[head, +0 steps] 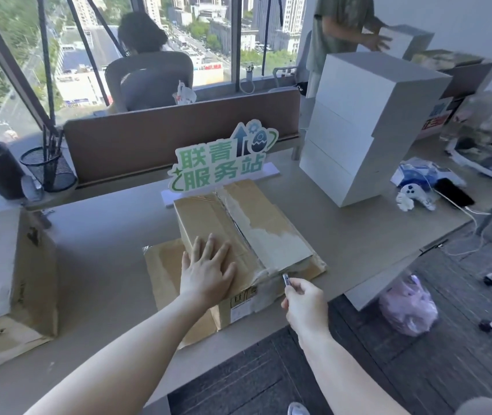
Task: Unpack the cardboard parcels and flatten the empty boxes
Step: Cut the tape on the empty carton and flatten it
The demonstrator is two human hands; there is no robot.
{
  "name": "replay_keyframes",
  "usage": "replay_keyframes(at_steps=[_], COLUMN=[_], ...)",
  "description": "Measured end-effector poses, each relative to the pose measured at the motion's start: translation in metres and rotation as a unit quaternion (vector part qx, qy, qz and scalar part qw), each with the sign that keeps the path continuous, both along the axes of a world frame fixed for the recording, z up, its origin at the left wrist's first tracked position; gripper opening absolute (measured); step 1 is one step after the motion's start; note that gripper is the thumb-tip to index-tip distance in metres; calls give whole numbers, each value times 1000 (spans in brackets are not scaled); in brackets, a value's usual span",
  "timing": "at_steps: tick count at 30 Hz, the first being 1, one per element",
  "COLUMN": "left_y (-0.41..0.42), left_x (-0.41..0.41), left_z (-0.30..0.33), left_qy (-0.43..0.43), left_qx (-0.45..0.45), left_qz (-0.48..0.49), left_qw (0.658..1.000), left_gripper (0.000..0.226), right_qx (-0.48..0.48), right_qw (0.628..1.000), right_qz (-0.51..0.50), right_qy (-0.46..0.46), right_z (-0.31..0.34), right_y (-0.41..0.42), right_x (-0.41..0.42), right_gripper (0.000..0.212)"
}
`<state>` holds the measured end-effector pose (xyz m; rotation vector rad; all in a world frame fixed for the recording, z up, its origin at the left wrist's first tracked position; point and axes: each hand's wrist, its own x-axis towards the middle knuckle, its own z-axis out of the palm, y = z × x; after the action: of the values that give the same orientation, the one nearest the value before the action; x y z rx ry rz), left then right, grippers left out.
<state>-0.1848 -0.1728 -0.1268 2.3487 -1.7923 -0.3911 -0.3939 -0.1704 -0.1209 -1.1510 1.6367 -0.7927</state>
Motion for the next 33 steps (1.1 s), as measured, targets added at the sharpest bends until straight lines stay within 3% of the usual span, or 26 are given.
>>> replay_keyframes(at_steps=[12,22,33], left_y=[-3,-4,-2], left_x=[-5,-7,-6], left_z=[-5,-7,-3], left_qy=[5,17,19], left_qx=[-16,-27,-18], left_qz=[14,25,18], left_qw=[1000,999,999], left_gripper=[59,54,53], right_qx=[-23,9,84], right_qw=[998,994,990], right_qz=[-53,-79,10], right_qy=[-3,-80,-116], right_z=[-16,-21,8], right_y=[7,24,39], right_x=[27,44,31], right_gripper=[18,16,15])
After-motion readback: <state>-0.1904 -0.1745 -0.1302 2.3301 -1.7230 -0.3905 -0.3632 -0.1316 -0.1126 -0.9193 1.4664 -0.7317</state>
